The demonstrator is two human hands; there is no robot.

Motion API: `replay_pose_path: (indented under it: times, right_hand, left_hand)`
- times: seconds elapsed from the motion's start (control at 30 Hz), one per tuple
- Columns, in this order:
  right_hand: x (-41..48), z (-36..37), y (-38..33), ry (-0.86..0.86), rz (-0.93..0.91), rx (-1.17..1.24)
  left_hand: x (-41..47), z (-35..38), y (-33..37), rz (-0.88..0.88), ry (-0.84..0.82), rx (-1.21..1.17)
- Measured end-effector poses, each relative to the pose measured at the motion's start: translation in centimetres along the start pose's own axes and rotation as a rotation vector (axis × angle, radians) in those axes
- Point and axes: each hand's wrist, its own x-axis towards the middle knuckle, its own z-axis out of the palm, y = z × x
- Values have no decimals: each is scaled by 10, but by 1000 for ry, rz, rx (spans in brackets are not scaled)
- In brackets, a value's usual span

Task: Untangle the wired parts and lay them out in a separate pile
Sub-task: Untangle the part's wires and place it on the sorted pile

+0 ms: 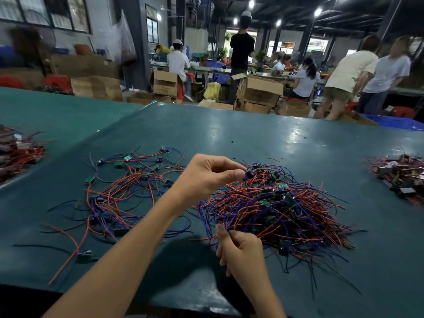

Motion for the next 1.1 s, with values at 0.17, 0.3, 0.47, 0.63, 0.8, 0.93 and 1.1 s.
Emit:
replay_pose_path:
  times: [0.17, 0.3, 0.47, 0.63, 0.8, 0.93, 1.1]
  right_hand:
    - [0, 0, -1, -7, -32, -19]
    - [-1, 2, -3, -1, -25, -20]
    - [-2, 1, -5, 3, -26, -38]
    - [-2, 1, -7, 24, -14, -2]
    - [-3, 1, -7, 26, -19, 7]
    - [-3, 1, -7, 22, -7, 9]
    - [-2, 2, -4, 31, -31, 4]
  left_hand:
    - [-6, -9, -1, -97, -1, -257]
    - [-11, -15, 5, -131, 2, -296]
    - [-20, -19, 14, -182, 37, -209]
    - [-26, -13, 20, 63, 215, 207]
    - [-38, -12, 15, 839, 325, 844]
    - [-44, -16, 7, 1004, 307, 949]
    - [-39, -13, 6, 875, 329, 934]
